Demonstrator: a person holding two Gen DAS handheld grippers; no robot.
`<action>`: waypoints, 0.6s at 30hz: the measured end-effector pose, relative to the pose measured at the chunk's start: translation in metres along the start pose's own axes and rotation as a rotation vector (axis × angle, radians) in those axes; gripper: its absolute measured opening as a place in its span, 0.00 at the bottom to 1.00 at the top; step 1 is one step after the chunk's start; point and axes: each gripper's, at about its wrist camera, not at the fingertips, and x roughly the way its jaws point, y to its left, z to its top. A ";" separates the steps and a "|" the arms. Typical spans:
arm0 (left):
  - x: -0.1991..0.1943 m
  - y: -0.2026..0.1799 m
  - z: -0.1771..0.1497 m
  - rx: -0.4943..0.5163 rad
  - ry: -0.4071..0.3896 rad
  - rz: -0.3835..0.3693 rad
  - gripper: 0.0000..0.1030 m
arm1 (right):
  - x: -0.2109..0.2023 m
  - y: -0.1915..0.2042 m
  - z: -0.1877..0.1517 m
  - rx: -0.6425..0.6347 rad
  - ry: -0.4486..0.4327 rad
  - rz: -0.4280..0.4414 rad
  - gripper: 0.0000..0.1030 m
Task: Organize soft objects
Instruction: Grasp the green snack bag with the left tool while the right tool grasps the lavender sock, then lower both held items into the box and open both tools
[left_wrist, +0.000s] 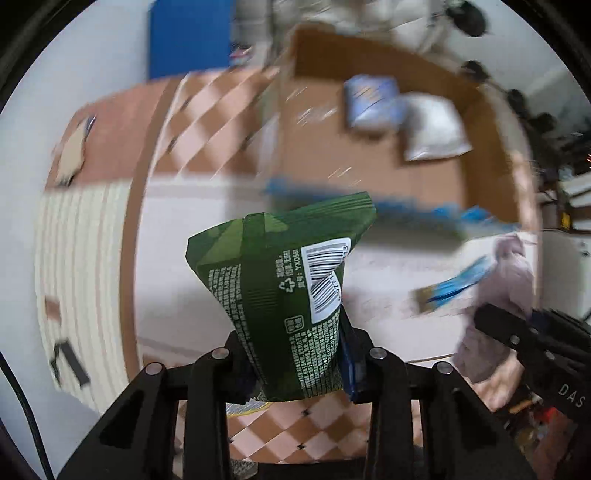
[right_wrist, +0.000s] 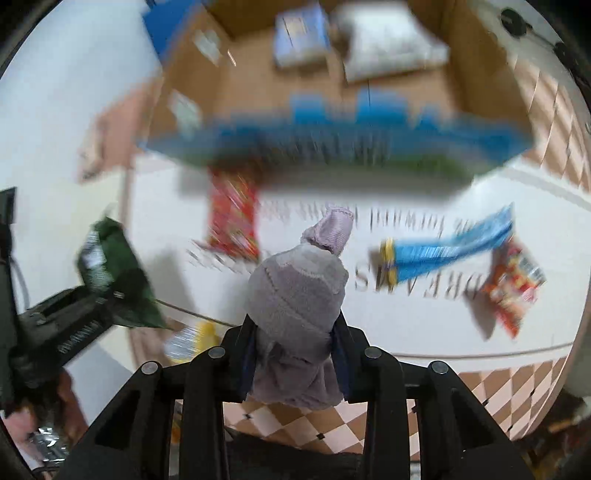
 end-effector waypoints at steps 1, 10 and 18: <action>-0.010 -0.005 0.012 0.020 -0.005 -0.019 0.31 | -0.015 0.004 0.008 -0.006 -0.025 0.013 0.36; 0.030 -0.031 0.157 0.101 0.120 -0.070 0.31 | -0.030 -0.014 0.138 0.013 -0.091 -0.021 0.36; 0.131 -0.061 0.195 0.163 0.345 -0.088 0.31 | 0.053 -0.043 0.181 -0.008 0.015 -0.092 0.36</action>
